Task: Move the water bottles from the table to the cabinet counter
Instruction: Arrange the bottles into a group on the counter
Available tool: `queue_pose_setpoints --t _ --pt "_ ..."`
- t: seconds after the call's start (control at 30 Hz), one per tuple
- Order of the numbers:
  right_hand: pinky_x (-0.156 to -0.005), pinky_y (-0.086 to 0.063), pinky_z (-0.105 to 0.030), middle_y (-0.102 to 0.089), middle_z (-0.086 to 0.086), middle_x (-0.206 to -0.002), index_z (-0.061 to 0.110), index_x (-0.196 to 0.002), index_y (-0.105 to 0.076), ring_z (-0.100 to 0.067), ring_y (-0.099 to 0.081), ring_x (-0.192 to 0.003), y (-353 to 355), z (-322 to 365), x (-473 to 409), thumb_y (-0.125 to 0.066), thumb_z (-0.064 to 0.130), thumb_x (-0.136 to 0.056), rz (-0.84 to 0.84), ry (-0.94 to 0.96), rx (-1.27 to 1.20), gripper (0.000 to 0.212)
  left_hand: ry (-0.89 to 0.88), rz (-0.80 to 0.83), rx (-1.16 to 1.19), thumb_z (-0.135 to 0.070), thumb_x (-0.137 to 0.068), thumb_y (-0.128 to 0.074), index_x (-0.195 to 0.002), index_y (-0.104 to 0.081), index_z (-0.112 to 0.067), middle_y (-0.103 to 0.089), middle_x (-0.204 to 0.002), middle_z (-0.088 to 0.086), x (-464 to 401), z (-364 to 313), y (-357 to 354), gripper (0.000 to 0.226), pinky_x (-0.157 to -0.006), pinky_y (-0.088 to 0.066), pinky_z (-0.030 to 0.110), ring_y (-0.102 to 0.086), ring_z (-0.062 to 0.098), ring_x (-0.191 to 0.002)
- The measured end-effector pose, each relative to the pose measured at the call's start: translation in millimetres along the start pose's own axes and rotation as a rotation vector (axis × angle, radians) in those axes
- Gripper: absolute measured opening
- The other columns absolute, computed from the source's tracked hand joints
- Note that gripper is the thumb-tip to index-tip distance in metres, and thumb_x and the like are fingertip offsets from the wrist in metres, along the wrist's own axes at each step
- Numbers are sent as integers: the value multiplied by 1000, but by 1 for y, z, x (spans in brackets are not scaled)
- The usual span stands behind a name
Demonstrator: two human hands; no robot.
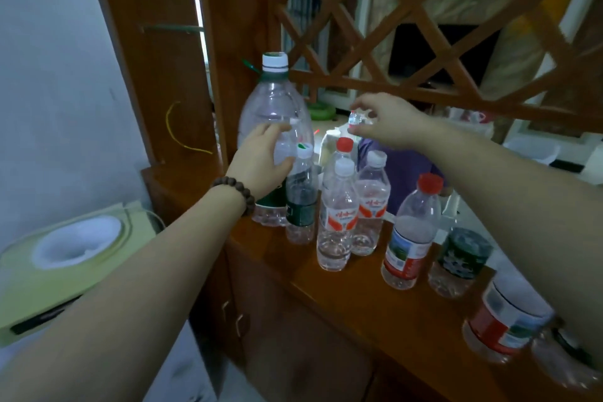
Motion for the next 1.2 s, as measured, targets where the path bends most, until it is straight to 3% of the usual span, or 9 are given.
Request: queue_pose_setpoints --t 0.1,0.23,0.33,0.43,0.53,0.7,0.83,1.03,1.2 --pt "-97 -44 -34 -50 -8 -137 19 -135 -48 -25 -52 -118 -26 -4 -22 -70 40 -82 169 17 39 61 -74 26 0 -22 -86 -67 -132 -50 -18 -46 -139 3 -19 1 -13 49 -106 -40 36 -44 20 -128" --pt "-92 -46 -32 -57 -6 -127 20 -131 -53 -21 -58 -110 -45 -7 -34 -74 33 -80 285 17 -9 57 -157 93 26 -18 -84 -70 -124 -58 -16 -53 -131 1 -30 -1 -28 42 -98 -45 30 -51 16 -116" --pt "-83 -43 -26 -63 -6 -118 15 -122 -61 -18 -57 -98 -51 -7 -41 -75 24 -80 260 43 19 46 -192 121 26 -15 -83 -70 -115 -64 -14 -58 -122 1 -34 2 -34 32 -90 -48 24 -54 14 -107" --pt "-84 -47 -29 -66 -8 -108 13 -109 -66 -20 -59 -93 -56 -12 -46 -76 17 -78 228 34 9 34 -183 121 58 -13 -84 -70 -112 -64 -13 -60 -114 1 -37 7 -37 29 -78 -44 9 -58 14 -99" --pt "-76 -41 -25 -65 -6 -102 14 -102 -67 -16 -54 -87 -62 -18 -50 -75 16 -78 210 13 25 26 -179 123 87 -9 -84 -69 -110 -65 -11 -61 -110 2 -39 10 -38 26 -78 -47 9 -59 15 -98" --pt "-76 -37 -23 -57 0 -100 13 -111 -61 -16 -52 -89 -64 -9 -61 -76 19 -78 135 12 -34 36 -203 116 128 -7 -84 -69 -109 -65 -8 -61 -109 4 -41 11 -35 25 -83 -52 19 -59 15 -98" --pt "-77 -40 -24 -62 -6 -105 9 -111 -63 -21 -57 -94 -70 7 -72 -77 16 -77 146 56 -71 38 -203 119 156 -6 -83 -70 -107 -65 -8 -60 -109 4 -40 13 -36 25 -84 -54 22 -59 16 -100" --pt "-80 -42 -26 -62 -9 -115 10 -112 -61 -19 -55 -95 -76 5 -73 -78 17 -77 151 37 -102 40 -195 132 173 -10 -84 -70 -118 -62 -12 -58 -115 1 -39 16 -38 34 -80 -45 5 -55 10 -102" --pt "-88 -51 -32 -62 -8 -116 13 -116 -60 -20 -63 -99 -71 -1 -65 -78 16 -76 189 -13 -203 44 -182 174 192 -20 -84 -71 -133 -52 -18 -55 -125 1 -37 19 -39 52 -81 -39 1 -50 4 -105"
Point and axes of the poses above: each hand's wrist, its own x-axis away from the middle knuckle, its own y-axis out of the back of the hand, z = x × y, the point moved 7 cm from there along -x, towards the middle knuckle
